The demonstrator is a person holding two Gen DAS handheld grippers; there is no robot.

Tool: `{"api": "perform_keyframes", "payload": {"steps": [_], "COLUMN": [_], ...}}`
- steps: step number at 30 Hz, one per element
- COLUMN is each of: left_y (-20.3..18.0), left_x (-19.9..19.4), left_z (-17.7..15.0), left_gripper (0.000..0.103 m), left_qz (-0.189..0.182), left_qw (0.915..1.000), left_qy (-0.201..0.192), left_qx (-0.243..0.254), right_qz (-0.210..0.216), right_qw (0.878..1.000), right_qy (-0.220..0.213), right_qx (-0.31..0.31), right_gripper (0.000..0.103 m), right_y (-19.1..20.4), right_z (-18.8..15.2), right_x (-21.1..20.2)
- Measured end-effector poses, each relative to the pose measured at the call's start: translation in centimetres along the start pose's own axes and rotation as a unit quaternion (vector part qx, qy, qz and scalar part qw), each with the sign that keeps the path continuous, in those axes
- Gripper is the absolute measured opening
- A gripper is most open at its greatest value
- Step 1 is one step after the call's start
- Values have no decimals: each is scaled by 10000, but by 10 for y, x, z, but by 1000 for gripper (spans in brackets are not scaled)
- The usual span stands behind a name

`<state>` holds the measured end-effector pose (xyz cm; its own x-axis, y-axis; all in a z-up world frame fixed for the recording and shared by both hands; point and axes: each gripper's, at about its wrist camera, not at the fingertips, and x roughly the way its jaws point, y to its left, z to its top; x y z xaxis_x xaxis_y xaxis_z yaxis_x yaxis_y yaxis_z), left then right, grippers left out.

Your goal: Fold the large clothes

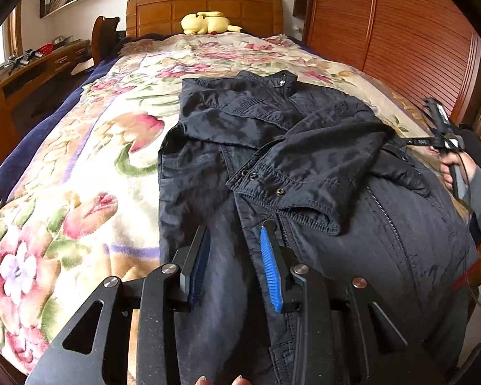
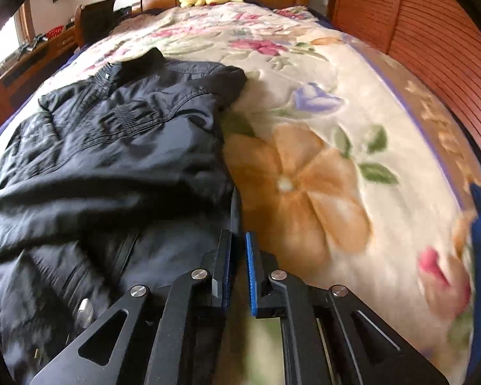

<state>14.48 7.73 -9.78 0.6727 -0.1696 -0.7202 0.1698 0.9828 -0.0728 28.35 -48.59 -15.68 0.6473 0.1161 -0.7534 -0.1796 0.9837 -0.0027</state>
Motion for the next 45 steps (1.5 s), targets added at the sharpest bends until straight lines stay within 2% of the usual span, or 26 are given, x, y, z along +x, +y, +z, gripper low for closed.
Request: {"api": "perform_keyframes", "payload": {"steps": [8, 11, 16, 18, 21, 24, 30, 35, 38, 45], "left_y": [-9, -13, -20, -20, -19, -18, -5, 15, 24, 27], "left_x": [2, 3, -1, -6, -12, -14, -23, -26, -21, -24], "left_z": [6, 7, 8, 7, 3, -5, -25, -45, -57, -61], "left_gripper": [34, 34, 34, 34, 34, 34, 34, 34, 34, 34], "left_qz": [-243, -301, -302, -282, -155, 29, 349, 508, 413, 367], "left_qw": [9996, 9993, 9990, 9991, 9995, 9992, 9983, 9966, 9949, 9947], "left_qy": [-113, -129, -130, -110, -48, 118, 386, 642, 913, 938], "left_qx": [125, 192, 305, 299, 279, 368, 269, 10, -123, -209], "right_qz": [-194, -144, -34, 43, 152, 244, 530, 725, 814, 722], "right_qw": [9987, 9989, 9989, 9985, 9979, 9975, 9975, 9964, 9954, 9956], "right_qy": [-169, -229, -442, -542, -626, -668, -475, -436, -499, -568], "right_qx": [-430, -392, -151, -56, -18, 33, 3, -107, -120, -186], "right_gripper": [10, 13, 21, 29, 46, 51, 51, 51, 52, 60], "right_y": [27, 34, 41, 42, 41, 32, 36, 46, 51, 55], "right_z": [-93, -128, -153, -156, -158, -165, -170, -175, -177, -185], "right_x": [-102, -139, -182, -191, -197, -196, -166, -164, -167, -179]}}
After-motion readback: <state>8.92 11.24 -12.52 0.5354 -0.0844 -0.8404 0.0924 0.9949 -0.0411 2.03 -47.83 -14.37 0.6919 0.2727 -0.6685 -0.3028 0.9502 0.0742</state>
